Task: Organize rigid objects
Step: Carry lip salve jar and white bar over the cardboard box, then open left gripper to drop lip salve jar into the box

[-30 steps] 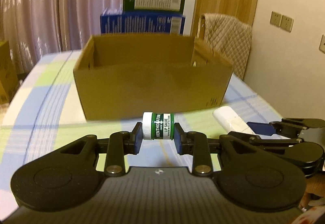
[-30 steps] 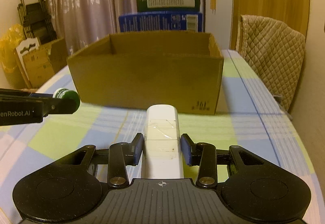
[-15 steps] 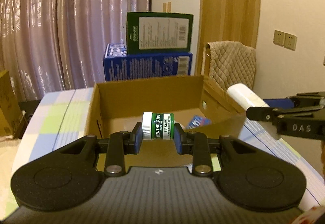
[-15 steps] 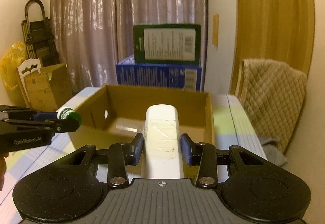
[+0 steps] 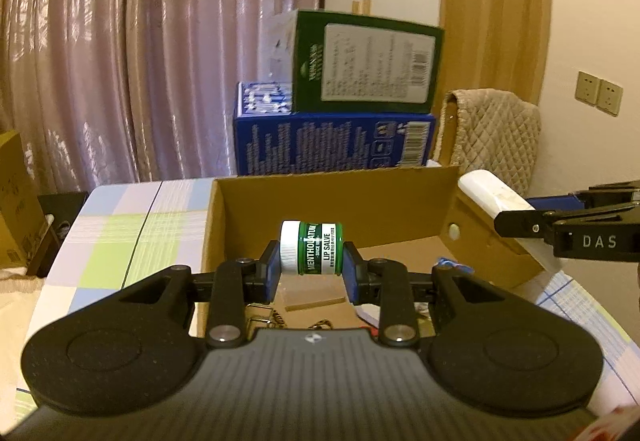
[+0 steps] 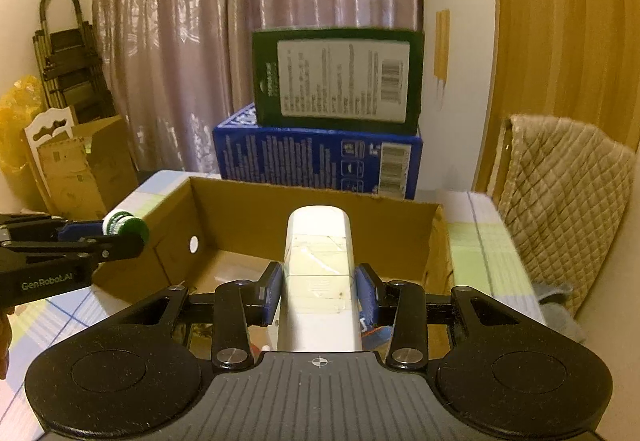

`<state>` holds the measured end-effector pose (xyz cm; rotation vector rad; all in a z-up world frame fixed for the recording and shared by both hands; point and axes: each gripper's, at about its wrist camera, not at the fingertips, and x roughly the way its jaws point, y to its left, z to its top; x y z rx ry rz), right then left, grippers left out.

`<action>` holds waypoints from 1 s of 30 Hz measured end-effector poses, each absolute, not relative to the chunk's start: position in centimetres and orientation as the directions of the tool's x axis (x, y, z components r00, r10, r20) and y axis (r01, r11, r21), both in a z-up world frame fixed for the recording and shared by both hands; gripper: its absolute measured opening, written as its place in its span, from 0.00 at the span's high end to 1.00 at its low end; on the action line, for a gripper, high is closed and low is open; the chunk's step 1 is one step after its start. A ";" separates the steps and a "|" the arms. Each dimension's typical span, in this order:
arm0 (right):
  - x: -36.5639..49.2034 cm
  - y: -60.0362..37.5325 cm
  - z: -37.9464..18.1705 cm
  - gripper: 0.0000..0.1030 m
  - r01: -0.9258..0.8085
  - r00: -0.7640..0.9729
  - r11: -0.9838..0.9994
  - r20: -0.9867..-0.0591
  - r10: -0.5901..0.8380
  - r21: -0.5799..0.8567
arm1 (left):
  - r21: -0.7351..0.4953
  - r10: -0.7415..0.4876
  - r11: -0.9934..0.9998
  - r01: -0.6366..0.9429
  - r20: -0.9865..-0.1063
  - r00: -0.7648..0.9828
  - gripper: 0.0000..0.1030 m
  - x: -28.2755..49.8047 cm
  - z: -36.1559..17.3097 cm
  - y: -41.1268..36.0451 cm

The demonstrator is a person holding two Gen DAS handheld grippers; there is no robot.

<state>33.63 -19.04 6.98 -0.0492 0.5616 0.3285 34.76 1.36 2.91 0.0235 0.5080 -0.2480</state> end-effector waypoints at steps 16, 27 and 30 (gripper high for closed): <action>36.7 -17.7 3.9 0.64 -0.302 0.759 0.950 -0.581 0.293 0.085 | -0.081 -0.234 0.971 0.226 -0.530 0.815 0.74 36.8 0.7 2.8; 36.4 -17.8 4.8 0.64 -0.305 0.765 0.949 -0.573 0.292 0.077 | -0.107 -0.228 0.974 0.202 -0.521 0.823 0.73 36.8 1.4 3.3; 36.3 -17.8 5.0 0.64 -0.304 0.767 0.950 -0.573 0.289 0.073 | -0.103 -0.229 0.973 0.206 -0.527 0.818 0.73 36.7 1.3 3.1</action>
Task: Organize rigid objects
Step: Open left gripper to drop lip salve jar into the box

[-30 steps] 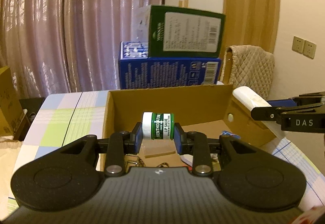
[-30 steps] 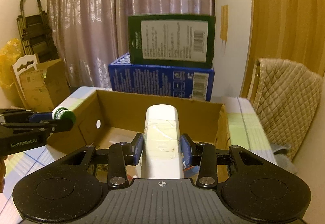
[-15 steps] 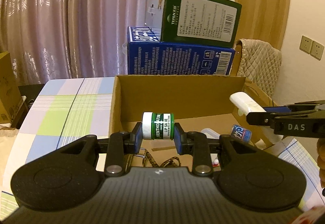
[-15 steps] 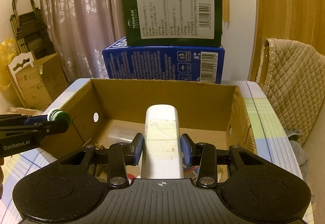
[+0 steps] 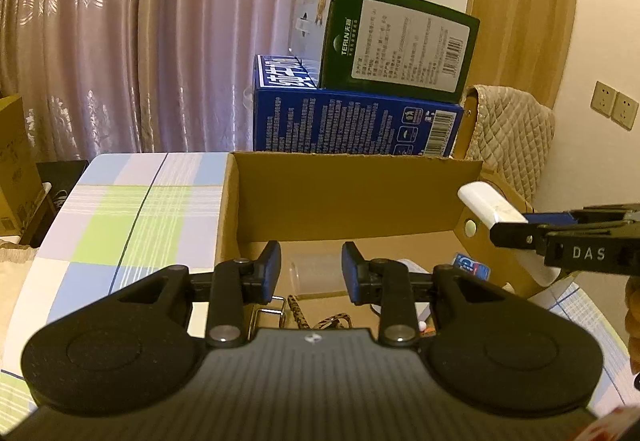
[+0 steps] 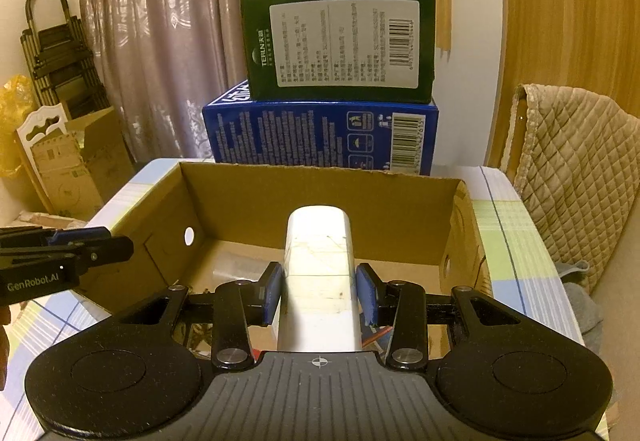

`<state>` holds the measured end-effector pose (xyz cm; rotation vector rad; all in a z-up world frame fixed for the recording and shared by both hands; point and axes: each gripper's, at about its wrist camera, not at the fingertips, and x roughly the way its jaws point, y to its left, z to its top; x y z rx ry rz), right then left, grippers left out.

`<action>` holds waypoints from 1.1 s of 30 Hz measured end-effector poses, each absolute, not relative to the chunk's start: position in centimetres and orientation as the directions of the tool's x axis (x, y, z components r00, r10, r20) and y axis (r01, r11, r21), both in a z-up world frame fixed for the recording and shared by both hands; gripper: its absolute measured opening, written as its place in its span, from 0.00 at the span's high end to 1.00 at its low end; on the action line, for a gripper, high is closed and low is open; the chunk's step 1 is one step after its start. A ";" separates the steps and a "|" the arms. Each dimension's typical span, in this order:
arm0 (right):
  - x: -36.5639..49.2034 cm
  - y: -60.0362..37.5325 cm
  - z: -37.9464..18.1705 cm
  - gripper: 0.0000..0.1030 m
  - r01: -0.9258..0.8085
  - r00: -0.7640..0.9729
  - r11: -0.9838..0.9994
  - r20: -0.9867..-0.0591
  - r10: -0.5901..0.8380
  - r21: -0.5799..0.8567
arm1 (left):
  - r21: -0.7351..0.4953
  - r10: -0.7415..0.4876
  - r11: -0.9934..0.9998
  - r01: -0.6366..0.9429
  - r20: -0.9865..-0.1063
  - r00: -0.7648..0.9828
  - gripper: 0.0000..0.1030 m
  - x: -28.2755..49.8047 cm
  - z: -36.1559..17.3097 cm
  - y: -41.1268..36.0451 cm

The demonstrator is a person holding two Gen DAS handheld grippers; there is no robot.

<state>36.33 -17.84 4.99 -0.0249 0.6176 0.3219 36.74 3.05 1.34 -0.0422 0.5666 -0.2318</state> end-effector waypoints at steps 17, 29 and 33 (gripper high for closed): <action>36.4 -17.3 5.4 0.64 -0.307 0.763 0.949 -0.578 0.290 0.071 | -0.094 -0.238 0.970 0.224 -0.542 0.806 0.73 36.5 0.9 2.2; 36.6 -17.6 5.5 0.64 -0.302 0.762 0.951 -0.583 0.284 0.068 | -0.091 -0.243 0.968 0.232 -0.550 0.799 0.65 36.5 0.7 1.9; 36.7 -17.8 5.4 0.64 -0.298 0.762 0.952 -0.585 0.278 0.066 | -0.092 -0.241 0.969 0.229 -0.550 0.800 0.54 36.5 0.7 1.8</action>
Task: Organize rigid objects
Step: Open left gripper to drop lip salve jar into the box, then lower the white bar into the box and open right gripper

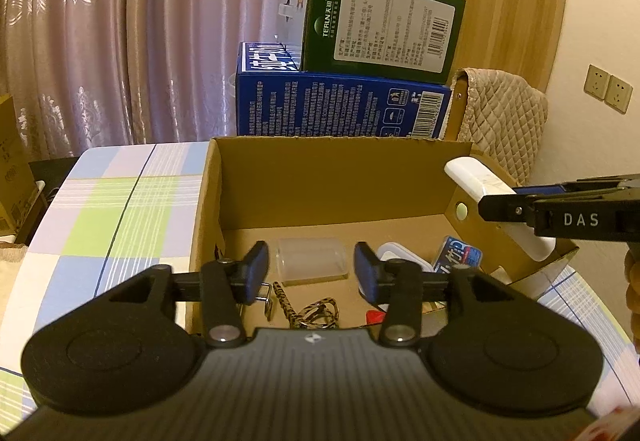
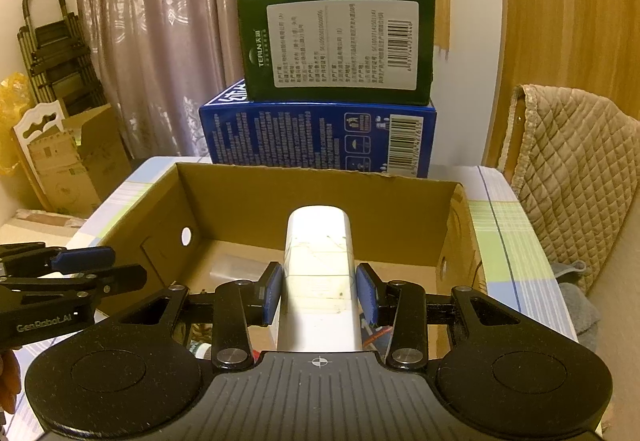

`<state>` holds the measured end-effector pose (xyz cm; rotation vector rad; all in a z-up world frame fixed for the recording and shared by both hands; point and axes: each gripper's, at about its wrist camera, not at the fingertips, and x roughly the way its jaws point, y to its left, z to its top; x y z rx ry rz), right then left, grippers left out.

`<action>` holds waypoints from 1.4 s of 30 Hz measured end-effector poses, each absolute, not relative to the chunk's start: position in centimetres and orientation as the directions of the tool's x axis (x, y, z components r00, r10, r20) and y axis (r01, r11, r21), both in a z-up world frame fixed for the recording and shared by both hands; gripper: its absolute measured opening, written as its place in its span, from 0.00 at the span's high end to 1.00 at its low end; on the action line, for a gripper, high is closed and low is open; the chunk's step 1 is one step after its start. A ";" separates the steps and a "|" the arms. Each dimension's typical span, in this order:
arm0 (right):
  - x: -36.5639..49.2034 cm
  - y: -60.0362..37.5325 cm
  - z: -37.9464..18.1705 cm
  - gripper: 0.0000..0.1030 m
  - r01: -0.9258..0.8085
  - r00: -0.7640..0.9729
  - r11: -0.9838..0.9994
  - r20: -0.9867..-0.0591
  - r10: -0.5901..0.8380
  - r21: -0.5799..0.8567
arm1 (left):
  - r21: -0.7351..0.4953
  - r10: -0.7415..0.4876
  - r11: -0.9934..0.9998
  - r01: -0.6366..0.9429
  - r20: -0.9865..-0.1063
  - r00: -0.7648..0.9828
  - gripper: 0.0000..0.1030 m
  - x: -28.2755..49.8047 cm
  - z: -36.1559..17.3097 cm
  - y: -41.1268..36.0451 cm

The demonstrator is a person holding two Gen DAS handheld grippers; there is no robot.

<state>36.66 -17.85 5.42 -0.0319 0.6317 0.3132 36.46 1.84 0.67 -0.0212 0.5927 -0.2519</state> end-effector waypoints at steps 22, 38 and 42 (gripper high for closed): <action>37.9 -19.4 3.9 0.64 -0.242 0.739 0.965 -0.626 0.249 0.099 | -0.105 -0.248 0.968 0.228 -0.542 0.803 0.35 36.2 0.9 1.9; 38.3 -19.7 3.6 0.64 -0.221 0.737 0.969 -0.632 0.239 0.109 | -0.107 -0.253 0.966 0.234 -0.546 0.798 0.31 36.2 0.9 1.7; 38.4 -20.2 3.7 0.64 -0.201 0.748 0.972 -0.622 0.233 0.123 | -0.107 -0.254 0.966 0.234 -0.547 0.798 0.31 36.3 0.9 1.6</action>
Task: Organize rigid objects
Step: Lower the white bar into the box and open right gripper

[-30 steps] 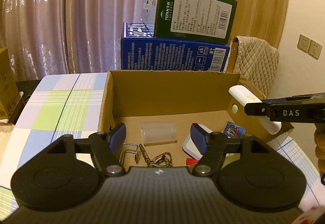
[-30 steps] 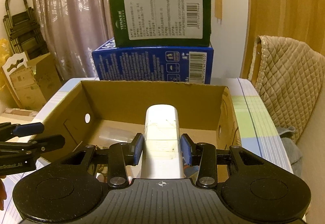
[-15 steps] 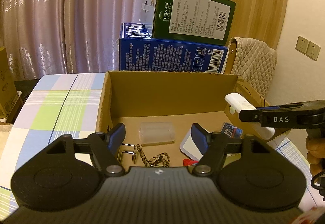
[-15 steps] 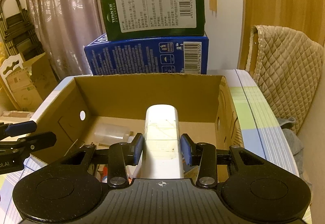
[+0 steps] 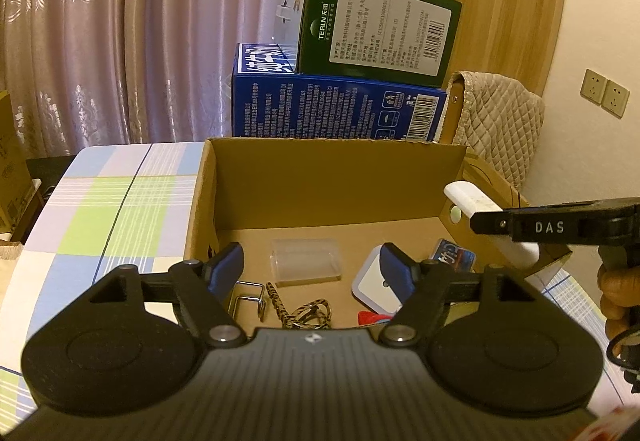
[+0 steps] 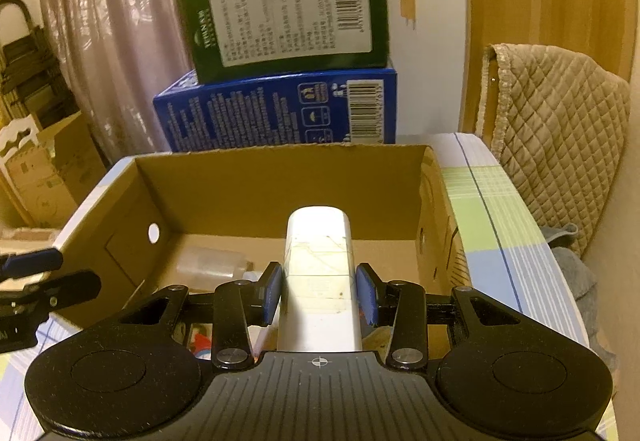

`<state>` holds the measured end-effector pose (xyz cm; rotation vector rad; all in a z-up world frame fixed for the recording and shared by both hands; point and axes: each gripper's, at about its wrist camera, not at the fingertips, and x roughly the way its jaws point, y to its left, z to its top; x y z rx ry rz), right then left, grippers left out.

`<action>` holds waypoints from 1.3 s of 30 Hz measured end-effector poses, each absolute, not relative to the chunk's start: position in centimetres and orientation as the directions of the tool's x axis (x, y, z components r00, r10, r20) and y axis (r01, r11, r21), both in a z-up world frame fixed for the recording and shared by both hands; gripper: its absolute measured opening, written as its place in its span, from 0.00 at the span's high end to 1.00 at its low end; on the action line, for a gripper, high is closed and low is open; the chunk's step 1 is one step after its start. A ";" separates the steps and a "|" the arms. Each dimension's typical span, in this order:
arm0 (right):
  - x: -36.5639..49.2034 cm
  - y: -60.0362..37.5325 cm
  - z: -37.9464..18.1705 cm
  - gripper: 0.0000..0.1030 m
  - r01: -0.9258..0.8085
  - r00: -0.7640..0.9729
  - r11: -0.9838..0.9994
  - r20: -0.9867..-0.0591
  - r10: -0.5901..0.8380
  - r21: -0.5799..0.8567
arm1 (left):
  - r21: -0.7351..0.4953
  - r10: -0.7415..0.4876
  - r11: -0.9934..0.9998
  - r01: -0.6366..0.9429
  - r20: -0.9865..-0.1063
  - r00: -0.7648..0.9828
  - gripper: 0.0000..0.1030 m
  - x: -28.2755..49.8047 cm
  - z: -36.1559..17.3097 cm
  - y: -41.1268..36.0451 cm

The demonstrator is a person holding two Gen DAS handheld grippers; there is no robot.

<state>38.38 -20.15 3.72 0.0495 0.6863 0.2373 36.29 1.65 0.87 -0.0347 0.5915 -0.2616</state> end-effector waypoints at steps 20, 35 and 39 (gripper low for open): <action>37.7 -21.6 4.4 0.27 -0.180 0.766 0.974 -0.602 0.226 0.136 | -0.084 -0.239 0.969 0.232 -0.545 0.804 0.21 35.7 1.0 1.0; 36.3 -22.6 5.5 0.23 -0.193 0.745 0.973 -0.626 0.231 0.129 | -0.067 -0.218 0.974 0.217 -0.542 0.811 0.08 34.7 1.7 0.0; 35.7 -22.8 6.0 0.22 -0.201 0.734 0.970 -0.635 0.240 0.135 | -0.056 -0.215 0.974 0.219 -0.526 0.823 0.04 33.8 2.9 -0.5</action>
